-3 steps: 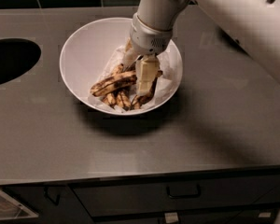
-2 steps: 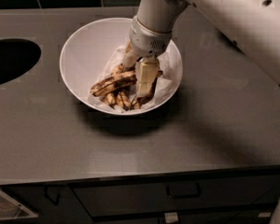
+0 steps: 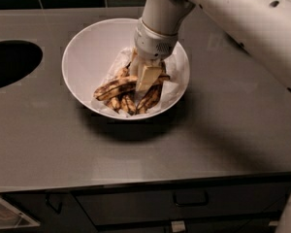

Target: Pick banana from white bowl

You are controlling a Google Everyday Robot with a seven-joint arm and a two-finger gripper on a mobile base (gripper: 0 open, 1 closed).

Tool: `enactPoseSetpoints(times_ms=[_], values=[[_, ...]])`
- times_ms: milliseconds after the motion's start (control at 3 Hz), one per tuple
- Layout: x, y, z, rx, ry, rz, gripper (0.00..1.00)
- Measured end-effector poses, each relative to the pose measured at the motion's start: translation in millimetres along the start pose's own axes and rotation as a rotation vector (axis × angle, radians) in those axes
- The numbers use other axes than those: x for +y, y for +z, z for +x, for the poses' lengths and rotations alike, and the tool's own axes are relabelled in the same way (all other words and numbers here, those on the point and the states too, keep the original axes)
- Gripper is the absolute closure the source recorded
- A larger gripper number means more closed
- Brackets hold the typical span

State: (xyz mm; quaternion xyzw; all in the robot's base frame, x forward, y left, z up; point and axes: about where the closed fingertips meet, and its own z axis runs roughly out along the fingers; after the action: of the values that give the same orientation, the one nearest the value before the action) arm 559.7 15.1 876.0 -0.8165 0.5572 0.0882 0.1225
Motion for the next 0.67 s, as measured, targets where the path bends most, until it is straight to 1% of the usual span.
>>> enactPoseSetpoints(times_ms=[333,667], values=[[0.0,0.0,0.0,0.000,0.000,0.000,0.96],[7.8,-23.3,-14.9,0.023,-0.016,0.064,1.00]])
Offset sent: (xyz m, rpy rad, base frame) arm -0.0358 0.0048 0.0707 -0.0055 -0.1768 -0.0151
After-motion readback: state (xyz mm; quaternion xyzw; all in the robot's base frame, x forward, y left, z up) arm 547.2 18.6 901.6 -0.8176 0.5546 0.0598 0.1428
